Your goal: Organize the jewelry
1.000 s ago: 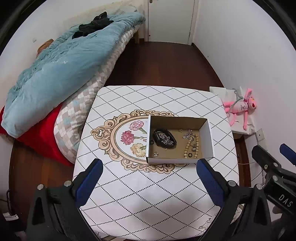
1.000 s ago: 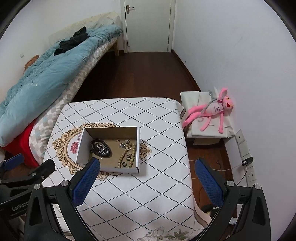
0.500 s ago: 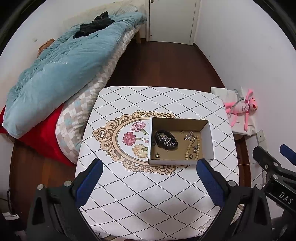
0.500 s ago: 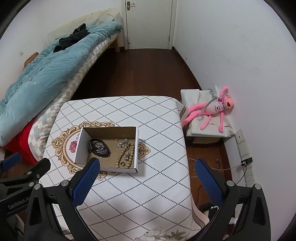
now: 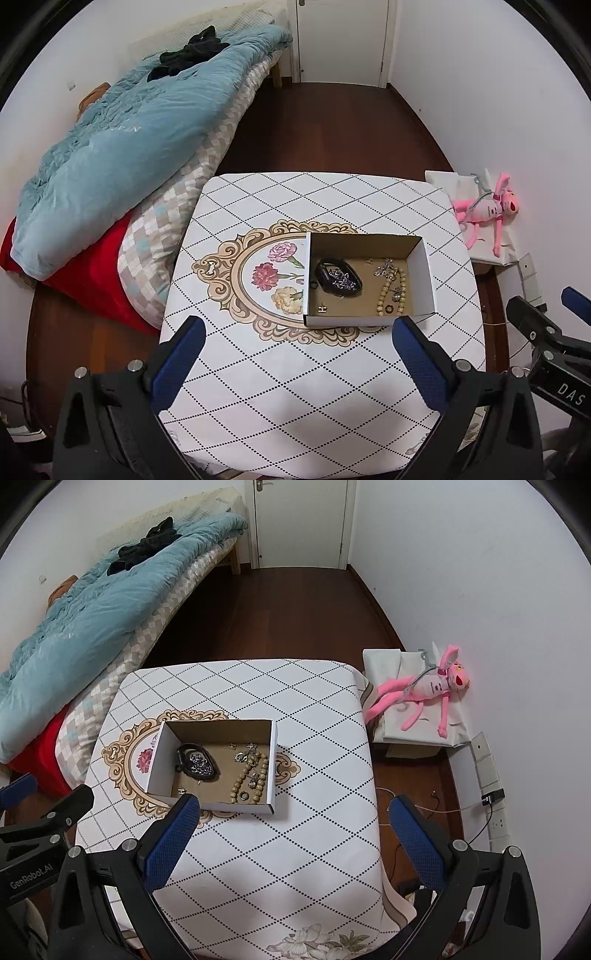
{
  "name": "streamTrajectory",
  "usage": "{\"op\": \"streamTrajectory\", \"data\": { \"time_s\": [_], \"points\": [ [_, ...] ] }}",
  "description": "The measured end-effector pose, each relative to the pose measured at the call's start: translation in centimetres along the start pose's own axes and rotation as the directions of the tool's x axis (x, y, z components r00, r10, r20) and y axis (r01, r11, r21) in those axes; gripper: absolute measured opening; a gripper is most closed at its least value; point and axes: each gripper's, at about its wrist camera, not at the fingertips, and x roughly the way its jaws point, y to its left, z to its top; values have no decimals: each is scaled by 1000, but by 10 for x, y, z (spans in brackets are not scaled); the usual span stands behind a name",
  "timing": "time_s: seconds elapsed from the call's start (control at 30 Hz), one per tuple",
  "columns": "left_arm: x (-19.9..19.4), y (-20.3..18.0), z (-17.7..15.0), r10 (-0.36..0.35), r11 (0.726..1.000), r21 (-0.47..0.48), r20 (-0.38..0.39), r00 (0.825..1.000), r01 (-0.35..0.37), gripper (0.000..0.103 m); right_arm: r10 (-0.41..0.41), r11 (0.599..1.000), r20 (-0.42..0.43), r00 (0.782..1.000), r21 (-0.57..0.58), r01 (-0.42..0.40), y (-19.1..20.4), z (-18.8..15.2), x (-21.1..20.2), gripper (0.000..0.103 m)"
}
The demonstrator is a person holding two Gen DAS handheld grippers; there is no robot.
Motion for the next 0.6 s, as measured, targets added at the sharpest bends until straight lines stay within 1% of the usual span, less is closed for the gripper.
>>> {"op": "streamTrajectory", "data": {
  "time_s": [0.6],
  "points": [
    [-6,5,-1,3,1000,3,6,1000,-3,103,7,1000,-4,1000,-22,-7,0,4,-6,103]
  ]
}}
